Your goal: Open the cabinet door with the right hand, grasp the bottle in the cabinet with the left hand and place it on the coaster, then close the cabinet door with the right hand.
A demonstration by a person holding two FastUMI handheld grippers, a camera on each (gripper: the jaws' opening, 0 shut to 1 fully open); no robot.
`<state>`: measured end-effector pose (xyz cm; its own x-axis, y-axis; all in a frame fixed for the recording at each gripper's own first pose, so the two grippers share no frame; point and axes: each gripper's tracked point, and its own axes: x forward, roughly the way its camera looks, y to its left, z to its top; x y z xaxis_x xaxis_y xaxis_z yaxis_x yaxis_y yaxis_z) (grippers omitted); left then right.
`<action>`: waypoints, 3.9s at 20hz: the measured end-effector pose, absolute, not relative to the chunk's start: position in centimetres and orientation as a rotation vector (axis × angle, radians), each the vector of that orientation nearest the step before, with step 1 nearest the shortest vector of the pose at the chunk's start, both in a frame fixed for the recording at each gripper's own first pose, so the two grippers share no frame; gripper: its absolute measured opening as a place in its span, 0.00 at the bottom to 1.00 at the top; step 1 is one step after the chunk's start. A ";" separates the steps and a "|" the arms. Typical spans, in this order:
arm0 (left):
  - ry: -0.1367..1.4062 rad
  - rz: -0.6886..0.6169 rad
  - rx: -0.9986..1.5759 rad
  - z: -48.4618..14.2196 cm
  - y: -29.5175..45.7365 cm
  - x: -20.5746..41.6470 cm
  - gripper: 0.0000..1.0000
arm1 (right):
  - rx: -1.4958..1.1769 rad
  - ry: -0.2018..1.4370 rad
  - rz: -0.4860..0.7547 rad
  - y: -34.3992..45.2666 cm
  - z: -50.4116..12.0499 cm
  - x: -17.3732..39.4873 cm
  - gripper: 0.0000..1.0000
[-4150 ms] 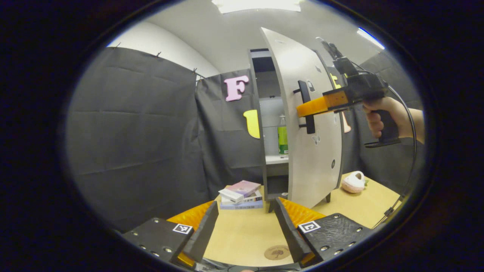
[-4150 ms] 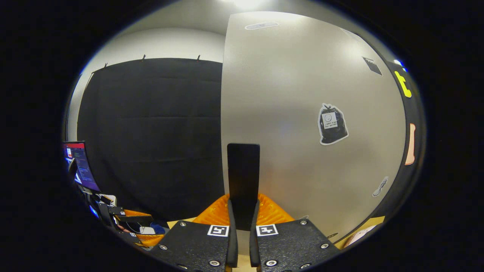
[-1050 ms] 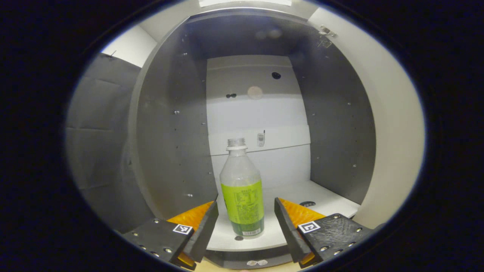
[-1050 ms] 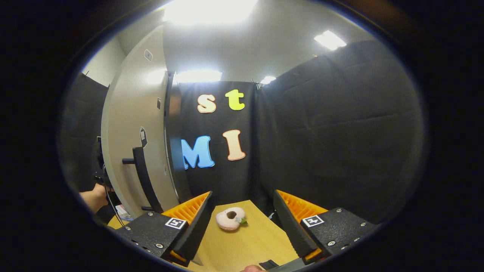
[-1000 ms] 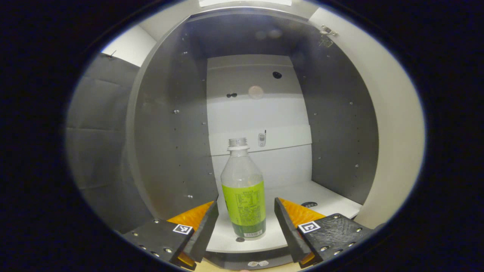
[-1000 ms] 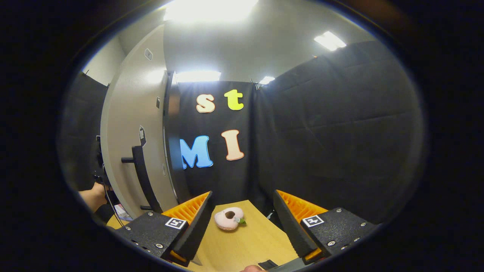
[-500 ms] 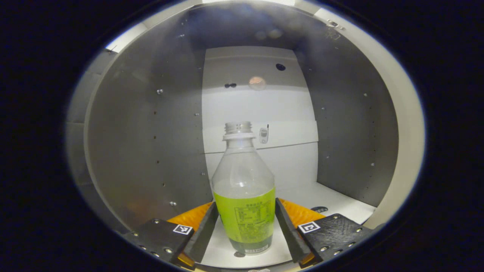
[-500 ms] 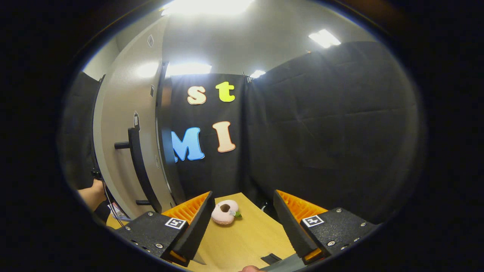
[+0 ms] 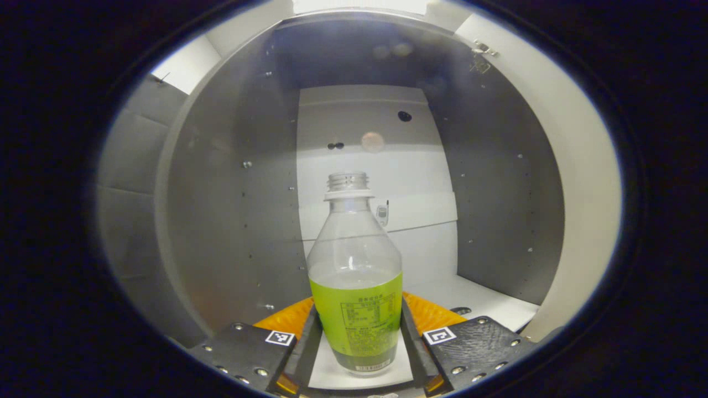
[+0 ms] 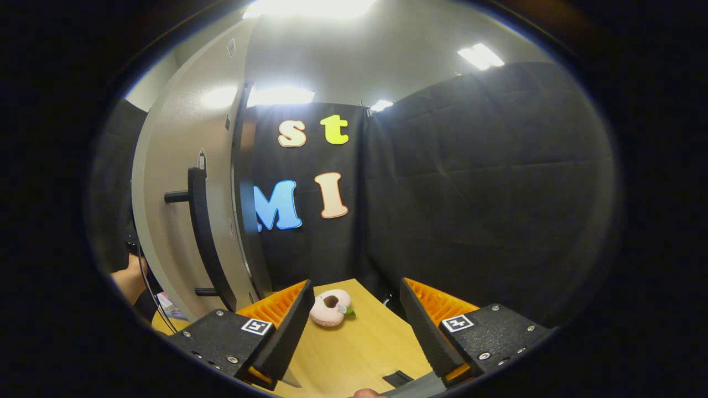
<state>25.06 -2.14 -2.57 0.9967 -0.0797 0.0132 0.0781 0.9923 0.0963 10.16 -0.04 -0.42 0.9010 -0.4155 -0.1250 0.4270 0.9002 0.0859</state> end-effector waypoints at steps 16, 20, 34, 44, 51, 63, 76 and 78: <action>-0.030 0.154 0.135 0.9 -0.1 0.1 0.75 | 0.143 0.143 -0.067 -1.6 -3.8 14.7 0.95; -0.050 0.213 0.186 -1.3 0.0 -6.5 0.75 | 0.102 0.179 -0.017 -0.6 -6.9 15.4 0.95; 0.030 0.299 0.194 -26.1 0.9 -14.1 0.69 | -0.071 0.270 0.014 3.6 -18.1 17.3 0.94; 0.060 0.362 0.116 -33.4 3.8 -11.5 0.75 | -0.173 0.413 0.092 5.8 -25.6 14.5 0.96; 0.063 0.376 0.086 -34.1 3.8 -11.4 0.71 | -0.185 0.419 0.131 7.3 -26.1 14.7 0.96; -0.061 0.374 0.117 -28.4 3.1 -12.1 0.83 | -0.182 0.422 0.124 7.1 -26.0 14.8 0.96; -0.176 0.248 0.223 -10.7 -0.6 -11.4 0.86 | -0.060 0.327 0.083 4.9 -18.9 15.0 0.96; -0.198 0.228 0.255 -7.1 -1.6 -12.0 0.83 | -0.045 0.311 0.098 4.6 -17.1 15.0 0.96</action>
<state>-11.98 -1.57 -7.07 0.9550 0.1968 0.2218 -0.2467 0.9424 0.2260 15.00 4.62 -17.05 0.9474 0.0898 -0.3073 -0.1035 0.9942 -0.0286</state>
